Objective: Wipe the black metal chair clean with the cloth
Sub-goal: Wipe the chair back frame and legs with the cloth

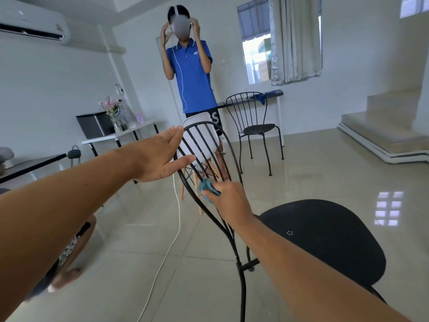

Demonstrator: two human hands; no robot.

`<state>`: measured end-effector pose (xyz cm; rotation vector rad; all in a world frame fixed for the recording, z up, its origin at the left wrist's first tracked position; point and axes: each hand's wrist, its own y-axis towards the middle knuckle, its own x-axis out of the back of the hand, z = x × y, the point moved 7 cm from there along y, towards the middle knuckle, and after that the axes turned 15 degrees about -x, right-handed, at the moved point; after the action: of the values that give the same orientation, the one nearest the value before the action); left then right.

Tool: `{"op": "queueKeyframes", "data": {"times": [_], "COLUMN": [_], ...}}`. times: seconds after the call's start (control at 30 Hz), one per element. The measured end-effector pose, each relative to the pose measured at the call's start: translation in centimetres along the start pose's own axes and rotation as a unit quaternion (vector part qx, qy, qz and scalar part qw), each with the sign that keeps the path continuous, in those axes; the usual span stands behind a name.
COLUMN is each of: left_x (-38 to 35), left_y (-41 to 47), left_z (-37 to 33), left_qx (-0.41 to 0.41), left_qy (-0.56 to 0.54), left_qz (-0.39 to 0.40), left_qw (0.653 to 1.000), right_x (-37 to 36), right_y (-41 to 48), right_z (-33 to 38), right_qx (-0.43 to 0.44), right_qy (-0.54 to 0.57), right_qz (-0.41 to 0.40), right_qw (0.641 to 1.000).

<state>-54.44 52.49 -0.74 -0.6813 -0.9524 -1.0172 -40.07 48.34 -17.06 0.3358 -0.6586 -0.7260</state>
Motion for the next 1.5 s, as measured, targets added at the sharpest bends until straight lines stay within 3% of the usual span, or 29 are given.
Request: {"op": "queueKeyframes", "data": {"times": [0.33,0.57,0.67,0.83,0.97,1.3,1.5], "left_x": [-0.2,0.0,0.3,0.0,-0.1,-0.4,-0.9], "left_y": [1.0,0.9,0.9,0.8,0.8,1.0,1.2], "left_z": [0.3,-0.1,-0.1,0.0,0.0,0.2,0.4], "left_qx": [0.003,0.017,0.029,0.032,0.03,0.029,0.02], "left_qy": [-0.009,-0.019,-0.04,-0.071,-0.083,-0.072,-0.058], "left_qz": [0.004,0.021,0.033,0.031,0.021,-0.006,-0.016], "left_qw": [1.0,0.999,0.998,0.996,0.996,0.997,0.998], "right_x": [-3.5,-3.4,-0.4,4.5,3.6,-1.4,-4.5], "right_y": [-4.8,-3.9,-1.1,4.0,5.6,-2.2,-6.4], "right_z": [-10.3,-11.8,-7.7,3.6,6.4,-7.5,-14.7], "right_qx": [-0.151,-0.228,-0.197,-0.058,-0.003,-0.141,-0.238], "right_qy": [-0.058,-0.079,-0.029,0.029,0.052,-0.037,-0.064], "right_qz": [0.099,0.181,0.201,0.114,0.081,0.185,0.183], "right_qw": [0.982,0.953,0.959,0.991,0.995,0.972,0.952]}}
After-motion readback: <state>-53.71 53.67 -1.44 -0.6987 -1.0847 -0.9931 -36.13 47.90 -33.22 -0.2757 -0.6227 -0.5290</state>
